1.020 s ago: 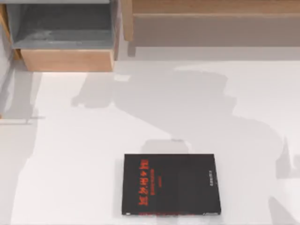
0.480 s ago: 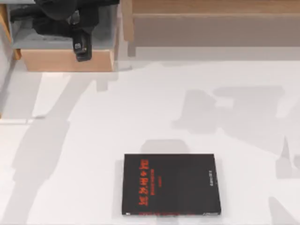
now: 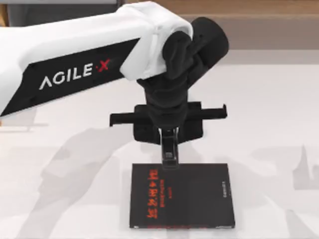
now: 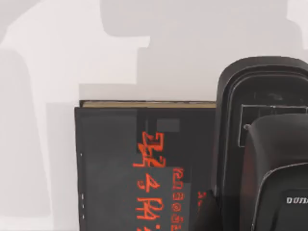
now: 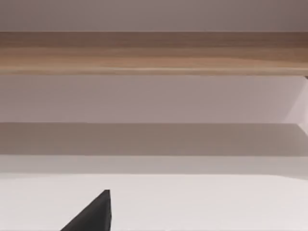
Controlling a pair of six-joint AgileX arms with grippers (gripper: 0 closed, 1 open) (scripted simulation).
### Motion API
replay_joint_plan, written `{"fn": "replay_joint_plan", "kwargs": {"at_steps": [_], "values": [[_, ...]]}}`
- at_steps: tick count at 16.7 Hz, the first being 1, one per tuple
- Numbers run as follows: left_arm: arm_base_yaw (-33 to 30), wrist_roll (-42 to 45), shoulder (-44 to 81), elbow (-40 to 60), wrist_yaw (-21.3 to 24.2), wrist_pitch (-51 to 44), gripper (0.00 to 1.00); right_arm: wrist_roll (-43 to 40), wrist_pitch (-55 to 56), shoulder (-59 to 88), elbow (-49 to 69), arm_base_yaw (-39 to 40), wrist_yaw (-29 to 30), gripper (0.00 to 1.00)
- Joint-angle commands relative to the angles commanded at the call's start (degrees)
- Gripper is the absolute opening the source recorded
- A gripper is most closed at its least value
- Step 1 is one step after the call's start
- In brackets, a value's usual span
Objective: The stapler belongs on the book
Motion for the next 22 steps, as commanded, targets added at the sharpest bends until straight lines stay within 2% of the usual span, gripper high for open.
{"fn": "replay_joint_plan", "kwargs": {"at_steps": [3, 5, 11, 16, 20, 22], "values": [[-6.2, -5.6, 1.1, -3.6, -1.3, 1.1, 0.00, 0.0, 0.0, 0.0, 0.0, 0.0, 0.0, 1.00], [-8.0, -7.2, 1.1, -4.8, -1.7, 1.6, 0.00, 0.0, 0.0, 0.0, 0.0, 0.0, 0.0, 1.00], [-7.9, -7.2, 1.1, -5.0, -1.6, 1.7, 0.00, 0.0, 0.0, 0.0, 0.0, 0.0, 0.0, 1.00], [-7.8, -6.9, 3.1, -8.8, -1.7, 7.6, 0.00, 0.0, 0.0, 0.0, 0.0, 0.0, 0.0, 1.00], [-7.8, -6.9, 3.2, -8.9, -1.7, 7.7, 0.00, 0.0, 0.0, 0.0, 0.0, 0.0, 0.0, 1.00], [-7.8, -6.9, 3.2, -8.9, -1.7, 7.7, 0.15, 0.0, 0.0, 0.0, 0.0, 0.0, 0.0, 1.00]]}}
